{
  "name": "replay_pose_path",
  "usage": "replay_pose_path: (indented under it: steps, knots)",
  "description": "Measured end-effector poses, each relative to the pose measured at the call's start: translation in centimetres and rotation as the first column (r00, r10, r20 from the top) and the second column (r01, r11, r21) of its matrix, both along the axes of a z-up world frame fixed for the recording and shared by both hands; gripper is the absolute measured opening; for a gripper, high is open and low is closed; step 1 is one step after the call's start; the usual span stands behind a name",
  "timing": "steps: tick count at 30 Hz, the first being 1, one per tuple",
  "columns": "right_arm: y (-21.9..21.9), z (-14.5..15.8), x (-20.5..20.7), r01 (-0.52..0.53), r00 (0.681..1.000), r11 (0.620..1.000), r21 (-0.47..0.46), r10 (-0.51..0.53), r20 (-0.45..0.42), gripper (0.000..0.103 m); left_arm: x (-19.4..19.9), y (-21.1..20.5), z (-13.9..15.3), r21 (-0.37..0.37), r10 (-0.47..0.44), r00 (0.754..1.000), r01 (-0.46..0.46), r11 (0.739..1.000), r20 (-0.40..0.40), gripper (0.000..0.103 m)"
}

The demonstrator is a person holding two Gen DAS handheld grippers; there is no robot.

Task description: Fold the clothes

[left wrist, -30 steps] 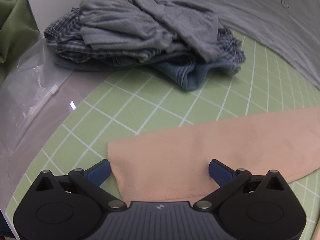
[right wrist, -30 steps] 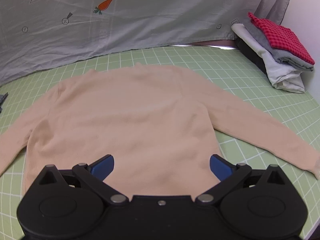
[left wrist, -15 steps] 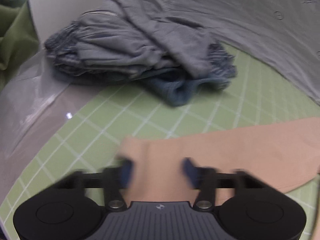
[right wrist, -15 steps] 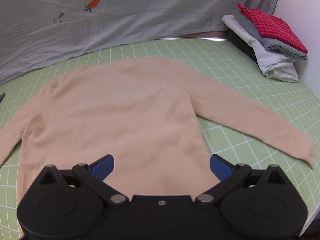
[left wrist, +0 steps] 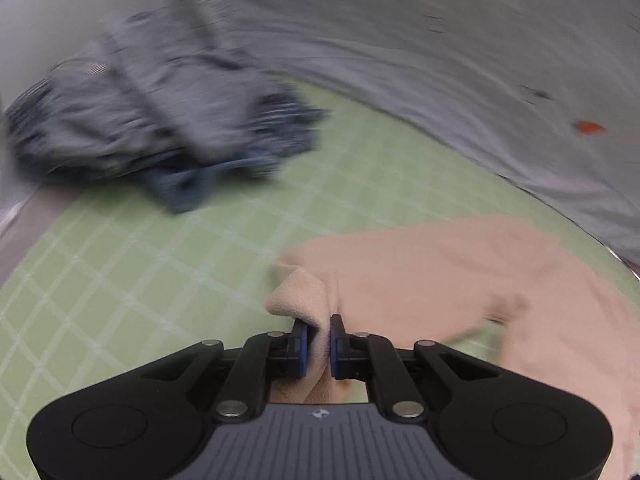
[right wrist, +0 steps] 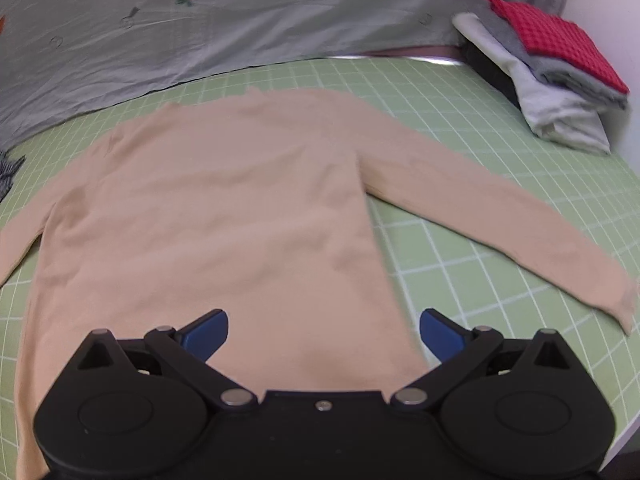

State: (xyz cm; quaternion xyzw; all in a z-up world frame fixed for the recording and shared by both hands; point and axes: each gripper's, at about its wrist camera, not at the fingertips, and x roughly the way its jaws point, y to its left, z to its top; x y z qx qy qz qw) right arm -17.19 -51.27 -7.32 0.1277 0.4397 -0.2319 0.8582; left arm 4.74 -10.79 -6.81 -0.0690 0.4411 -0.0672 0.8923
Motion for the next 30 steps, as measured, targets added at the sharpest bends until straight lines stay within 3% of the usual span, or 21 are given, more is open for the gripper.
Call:
replay_pose_path:
  steps: [3,6,11,13,14,15,18,21,23,28,30]
  knots:
    - [-1.8,0.0,-0.9,0.035,0.999,0.999,0.01,-0.035,0.01,0.103,-0.8,-5.2,1.1,0.014,-0.132,0.991,0.132,0.991,0.031,0.011]
    - [-3.8,0.2,-1.9,0.066,0.997,0.998,0.018,-0.067,0.026,0.103,-2.0,-10.6,1.6,0.0,-0.259,0.964,0.26,0.966,0.051,0.01]
    - [-6.8,0.3,-3.7,0.119,0.992,0.993,0.027,-0.12,0.036,0.103,-4.4,-19.1,2.4,-0.082,-0.412,0.909,0.417,0.905,0.065,0.011]
    - [-7.8,0.2,-4.4,0.142,0.989,0.989,0.031,-0.143,0.036,0.103,-5.5,-22.0,2.4,-0.084,-0.467,0.881,0.473,0.877,0.076,0.018]
    - [-8.2,0.1,-4.6,0.15,0.988,0.988,0.032,-0.151,0.035,0.103,-5.6,-22.2,2.0,-0.061,-0.459,0.887,0.462,0.885,0.06,0.024]
    - [-8.6,0.1,-4.8,0.158,0.987,0.987,0.033,-0.159,0.036,0.103,-5.7,-22.5,1.5,-0.037,-0.45,0.892,0.451,0.892,0.044,0.041]
    - [-9.3,0.0,-5.0,0.166,0.985,0.986,0.034,-0.167,0.041,0.103,-5.6,-22.0,0.5,0.006,-0.396,0.918,0.396,0.918,0.003,0.066]
    - [-9.2,-0.1,-4.3,0.15,0.987,0.988,0.031,-0.152,0.043,0.103,-4.9,-18.7,0.5,0.002,-0.291,0.957,0.291,0.957,-0.023,0.076]
    - [-8.5,-0.3,-3.3,0.122,0.991,0.992,0.032,-0.124,0.041,0.103,-4.5,-16.8,0.5,0.039,-0.233,0.972,0.234,0.971,-0.036,0.076]
    - [-5.4,-0.8,0.6,0.014,0.999,0.999,0.048,-0.016,0.046,0.103,-4.3,-11.7,0.1,0.095,-0.143,0.987,0.15,0.984,-0.077,0.078]
    - [-4.0,-0.8,2.1,-0.032,0.997,0.997,0.071,0.027,0.069,0.103,-4.5,-10.0,-0.2,0.111,-0.122,0.988,0.132,0.985,-0.092,0.084]
